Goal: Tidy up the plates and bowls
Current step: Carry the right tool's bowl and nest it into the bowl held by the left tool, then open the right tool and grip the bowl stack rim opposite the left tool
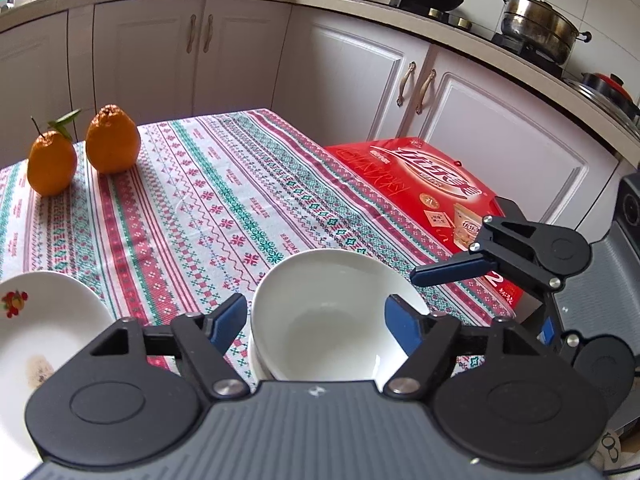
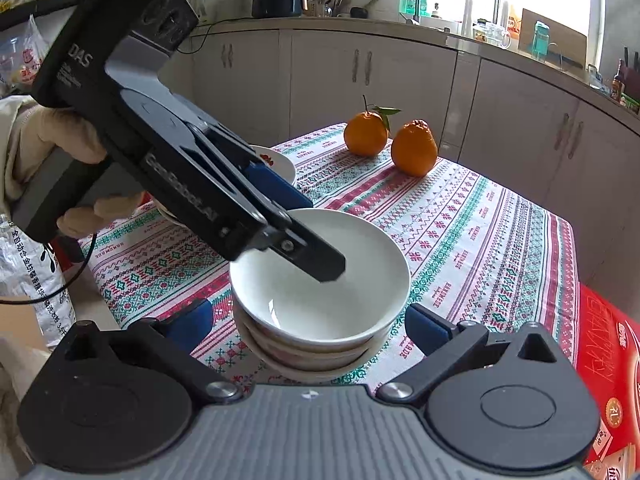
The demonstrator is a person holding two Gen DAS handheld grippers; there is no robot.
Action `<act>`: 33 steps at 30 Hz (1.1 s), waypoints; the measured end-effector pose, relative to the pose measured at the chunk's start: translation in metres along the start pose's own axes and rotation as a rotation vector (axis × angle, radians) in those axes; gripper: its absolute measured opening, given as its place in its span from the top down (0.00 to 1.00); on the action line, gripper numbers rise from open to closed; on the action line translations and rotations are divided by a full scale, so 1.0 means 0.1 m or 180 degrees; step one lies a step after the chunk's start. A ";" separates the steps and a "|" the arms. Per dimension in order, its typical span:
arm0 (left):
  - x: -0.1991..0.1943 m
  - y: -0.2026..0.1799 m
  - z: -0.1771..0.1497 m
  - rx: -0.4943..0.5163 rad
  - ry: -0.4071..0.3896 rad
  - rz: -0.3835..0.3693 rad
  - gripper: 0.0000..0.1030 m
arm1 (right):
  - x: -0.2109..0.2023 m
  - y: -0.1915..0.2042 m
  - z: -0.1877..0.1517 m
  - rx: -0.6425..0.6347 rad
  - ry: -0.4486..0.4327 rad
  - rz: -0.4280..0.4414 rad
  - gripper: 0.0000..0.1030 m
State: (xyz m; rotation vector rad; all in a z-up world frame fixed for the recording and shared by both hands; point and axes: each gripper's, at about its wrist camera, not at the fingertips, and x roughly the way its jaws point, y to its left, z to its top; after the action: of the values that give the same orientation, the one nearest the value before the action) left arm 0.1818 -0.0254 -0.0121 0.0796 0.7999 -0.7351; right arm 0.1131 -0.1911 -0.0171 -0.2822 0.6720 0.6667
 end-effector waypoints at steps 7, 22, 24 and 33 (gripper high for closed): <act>-0.20 -0.02 -0.05 0.0109 -0.0056 0.0037 0.20 | -0.03 0.01 0.01 -0.0021 0.0051 -0.0016 0.00; -0.38 -0.17 -0.54 0.0618 0.0067 0.0182 0.11 | -0.10 -0.02 -0.13 -0.0330 0.0195 -0.0231 0.00; -0.28 -0.17 -0.60 0.0682 0.0136 0.0195 0.11 | -0.06 -0.04 -0.16 -0.0359 0.0247 -0.0174 0.00; 0.10 -0.16 -0.61 0.1013 0.0372 0.0072 0.12 | 0.27 -0.11 -0.21 -0.0635 0.0447 0.0098 0.00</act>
State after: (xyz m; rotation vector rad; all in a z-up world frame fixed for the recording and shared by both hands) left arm 0.1383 -0.0230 -0.0592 0.4204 0.7861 -0.8372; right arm 0.1262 -0.1958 -0.0499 -0.5075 0.7462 0.7494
